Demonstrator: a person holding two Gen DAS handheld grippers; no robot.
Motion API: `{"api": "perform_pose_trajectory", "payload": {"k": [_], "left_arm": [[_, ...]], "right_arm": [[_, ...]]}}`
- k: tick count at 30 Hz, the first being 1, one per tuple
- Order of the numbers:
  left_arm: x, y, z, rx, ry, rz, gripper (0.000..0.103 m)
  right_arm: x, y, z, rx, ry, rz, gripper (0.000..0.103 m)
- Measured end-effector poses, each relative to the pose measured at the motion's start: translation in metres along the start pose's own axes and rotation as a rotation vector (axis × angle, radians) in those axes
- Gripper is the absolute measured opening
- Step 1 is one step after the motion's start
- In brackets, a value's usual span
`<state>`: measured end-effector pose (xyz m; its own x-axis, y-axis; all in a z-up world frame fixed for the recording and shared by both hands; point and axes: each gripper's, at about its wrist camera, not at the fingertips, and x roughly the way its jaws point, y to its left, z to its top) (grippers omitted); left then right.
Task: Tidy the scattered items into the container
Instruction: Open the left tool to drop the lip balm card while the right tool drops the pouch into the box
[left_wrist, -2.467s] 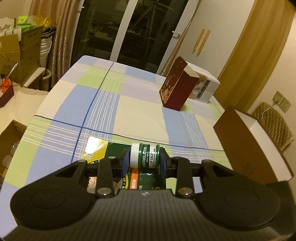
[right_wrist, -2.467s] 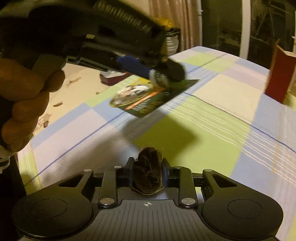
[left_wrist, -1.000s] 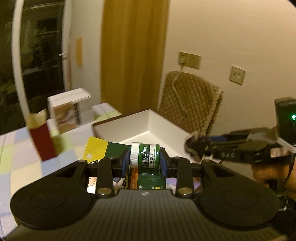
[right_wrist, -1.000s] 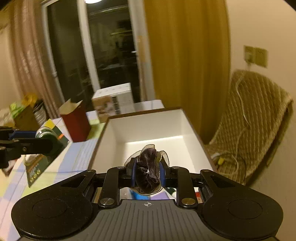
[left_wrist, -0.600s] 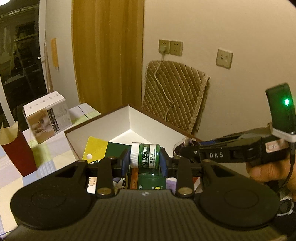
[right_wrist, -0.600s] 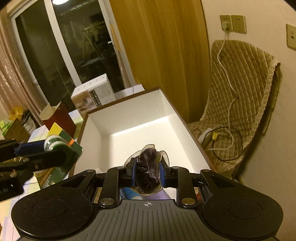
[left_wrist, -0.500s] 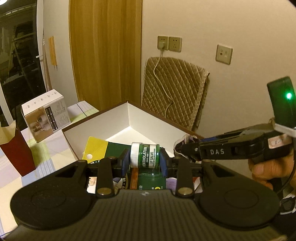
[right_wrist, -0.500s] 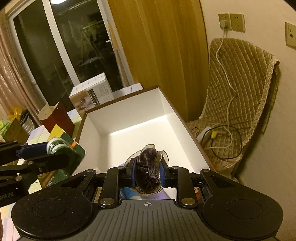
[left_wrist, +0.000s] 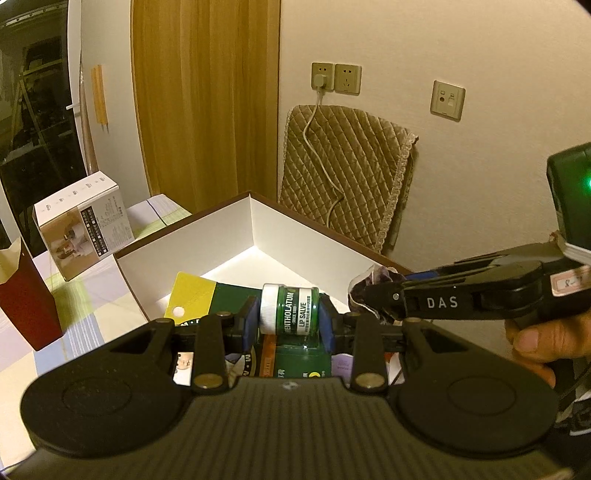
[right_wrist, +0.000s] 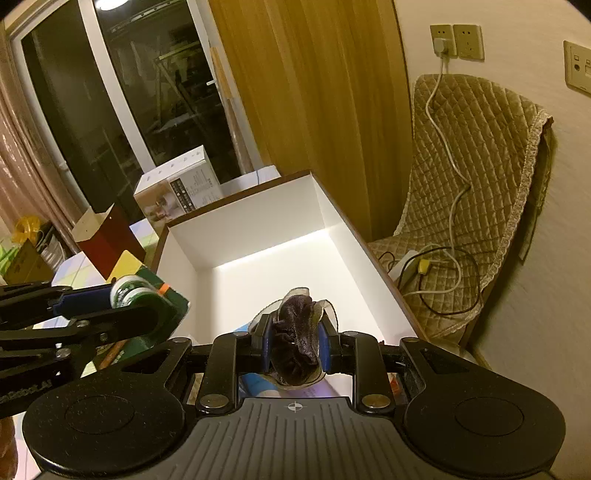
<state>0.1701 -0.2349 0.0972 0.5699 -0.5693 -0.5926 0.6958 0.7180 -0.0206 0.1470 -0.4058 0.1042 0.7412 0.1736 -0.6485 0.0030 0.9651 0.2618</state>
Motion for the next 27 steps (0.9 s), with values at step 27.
{"api": "perform_pose_trajectory", "payload": {"k": [27], "left_arm": [[-0.025, 0.02, -0.014, -0.092, -0.037, 0.056, 0.049]], "right_arm": [[-0.006, 0.006, 0.001, -0.012, -0.03, 0.025, 0.065]]}}
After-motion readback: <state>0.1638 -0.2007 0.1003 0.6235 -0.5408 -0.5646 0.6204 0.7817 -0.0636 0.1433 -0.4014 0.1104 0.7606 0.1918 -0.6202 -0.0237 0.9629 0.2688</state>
